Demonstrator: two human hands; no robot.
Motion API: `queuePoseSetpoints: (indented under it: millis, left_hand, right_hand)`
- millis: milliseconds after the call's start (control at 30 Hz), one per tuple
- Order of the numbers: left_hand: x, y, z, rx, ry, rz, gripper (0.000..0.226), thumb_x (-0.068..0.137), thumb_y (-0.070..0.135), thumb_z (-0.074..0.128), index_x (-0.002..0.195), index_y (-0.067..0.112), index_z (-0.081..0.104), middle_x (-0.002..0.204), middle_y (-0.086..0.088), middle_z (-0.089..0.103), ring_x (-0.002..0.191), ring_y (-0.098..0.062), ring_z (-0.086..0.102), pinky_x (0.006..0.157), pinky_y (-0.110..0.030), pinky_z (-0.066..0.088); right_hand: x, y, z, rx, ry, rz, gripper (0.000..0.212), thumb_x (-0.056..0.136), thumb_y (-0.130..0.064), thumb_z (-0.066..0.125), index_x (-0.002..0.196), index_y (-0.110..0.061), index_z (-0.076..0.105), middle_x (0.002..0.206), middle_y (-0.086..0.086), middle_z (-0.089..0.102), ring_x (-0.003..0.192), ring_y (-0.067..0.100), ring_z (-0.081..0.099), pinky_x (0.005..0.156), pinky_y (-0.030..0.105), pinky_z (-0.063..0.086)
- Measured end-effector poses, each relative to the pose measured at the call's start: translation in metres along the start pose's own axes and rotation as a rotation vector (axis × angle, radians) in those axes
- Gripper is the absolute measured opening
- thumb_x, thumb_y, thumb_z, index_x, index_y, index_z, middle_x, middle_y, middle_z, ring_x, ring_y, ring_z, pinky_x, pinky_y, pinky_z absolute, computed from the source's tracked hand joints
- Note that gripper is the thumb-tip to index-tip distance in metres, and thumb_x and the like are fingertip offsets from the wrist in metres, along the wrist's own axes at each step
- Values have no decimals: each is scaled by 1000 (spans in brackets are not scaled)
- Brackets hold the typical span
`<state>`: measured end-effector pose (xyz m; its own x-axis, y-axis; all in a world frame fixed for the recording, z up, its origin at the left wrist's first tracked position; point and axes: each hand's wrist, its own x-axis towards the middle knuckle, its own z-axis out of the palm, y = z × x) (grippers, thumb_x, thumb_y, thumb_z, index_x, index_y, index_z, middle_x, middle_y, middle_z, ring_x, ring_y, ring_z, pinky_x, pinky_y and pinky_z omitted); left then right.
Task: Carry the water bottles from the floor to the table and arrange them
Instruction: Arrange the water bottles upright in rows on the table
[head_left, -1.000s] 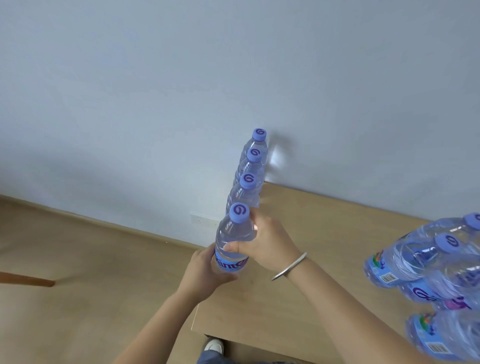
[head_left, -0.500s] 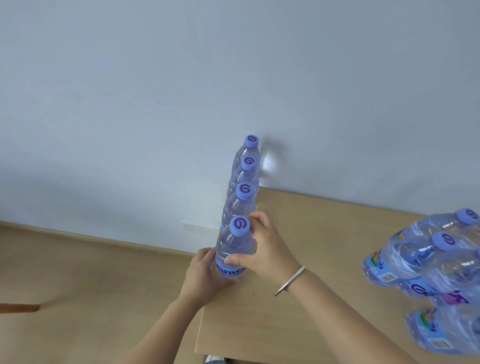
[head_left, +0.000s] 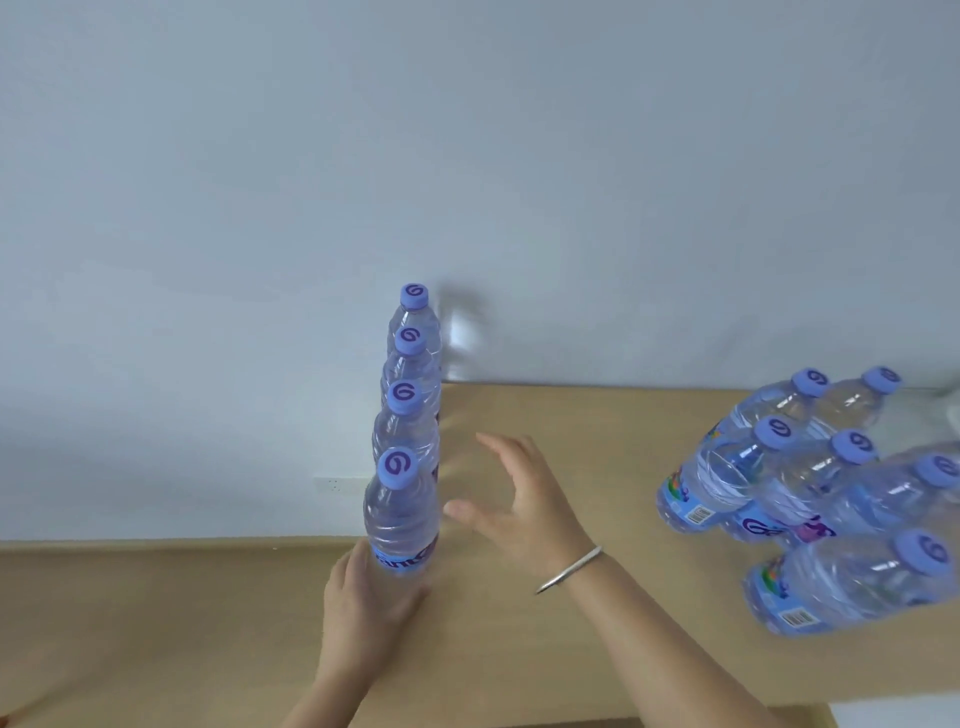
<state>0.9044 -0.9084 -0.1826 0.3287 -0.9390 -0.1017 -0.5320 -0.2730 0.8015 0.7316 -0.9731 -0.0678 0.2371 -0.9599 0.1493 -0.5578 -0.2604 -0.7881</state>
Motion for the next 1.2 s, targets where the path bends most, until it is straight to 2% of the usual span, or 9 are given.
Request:
queuePoseSetpoints:
  millis: [133, 233, 333, 400, 533, 633, 867, 1033, 1200]
  left_hand:
    - [-34, 0, 6, 25, -1, -36, 89, 48, 48, 75, 115, -8, 60, 115, -17, 62, 109, -46, 54, 102, -38, 36]
    - [-48, 9, 5, -31, -16, 195, 64, 43, 54, 54, 91, 16, 72, 103, 40, 54, 83, -22, 62, 88, -1, 29]
    - [-44, 28, 5, 28, -61, 406, 44, 49, 50, 52, 89, 32, 55, 103, 46, 48, 74, -6, 50, 70, -9, 36]
    - [-45, 51, 8, 90, -136, 520, 29, 54, 43, 59, 81, 34, 60, 92, 23, 55, 74, -2, 48, 70, -12, 37]
    - [-42, 86, 29, 78, -326, 529, 24, 66, 9, 79, 88, 13, 71, 87, 12, 61, 87, 8, 46, 94, -7, 36]
    - [-39, 103, 53, 46, -527, 400, 30, 78, 20, 71, 107, 21, 62, 99, 15, 55, 90, 9, 49, 84, -1, 34]
    - [-45, 138, 102, 85, -646, 291, 60, 79, 31, 66, 133, 23, 41, 115, 15, 47, 102, 4, 46, 77, 1, 30]
    - [-33, 168, 128, 43, -553, 256, 105, 70, 42, 74, 147, 32, 3, 139, 24, 26, 130, -1, 30, 96, -13, 26]
    - [-14, 201, 118, -207, -184, 330, 93, 57, 29, 85, 121, 56, 22, 116, 34, 42, 107, 14, 44, 84, -2, 34]
  right_hand:
    - [-26, 47, -57, -11, 509, 204, 29, 77, -5, 72, 104, -5, 63, 98, 2, 52, 92, 21, 54, 87, 36, 47]
    - [-47, 76, -94, -17, 799, 366, 22, 78, 0, 68, 98, -6, 61, 95, 3, 51, 90, 30, 55, 79, 32, 43]
    - [-59, 94, -117, -6, 971, 428, 31, 77, -4, 69, 107, -5, 58, 101, 2, 47, 96, 28, 53, 88, 38, 46]
    - [-59, 102, -126, 9, 956, 462, 41, 76, -8, 72, 112, -7, 54, 105, -2, 44, 105, 28, 50, 93, 40, 44]
    - [-48, 112, -136, 65, 814, 495, 60, 73, -11, 75, 125, -13, 45, 116, -5, 41, 114, 16, 44, 99, 32, 37]
    - [-38, 118, -145, 120, 737, 466, 69, 70, -9, 76, 130, -10, 41, 127, 1, 45, 117, 16, 45, 102, 32, 37]
    - [-25, 126, -162, -169, 646, 455, 54, 59, -29, 85, 96, -3, 55, 98, 9, 52, 97, 26, 49, 80, 28, 37]
    - [-14, 94, -174, 26, 581, 412, 32, 58, -36, 83, 72, -25, 56, 74, -6, 59, 71, 9, 57, 64, 24, 41]
    - [12, 41, -194, 259, 390, 298, 41, 53, -45, 80, 81, -22, 62, 76, -7, 69, 73, 5, 66, 68, 25, 51]
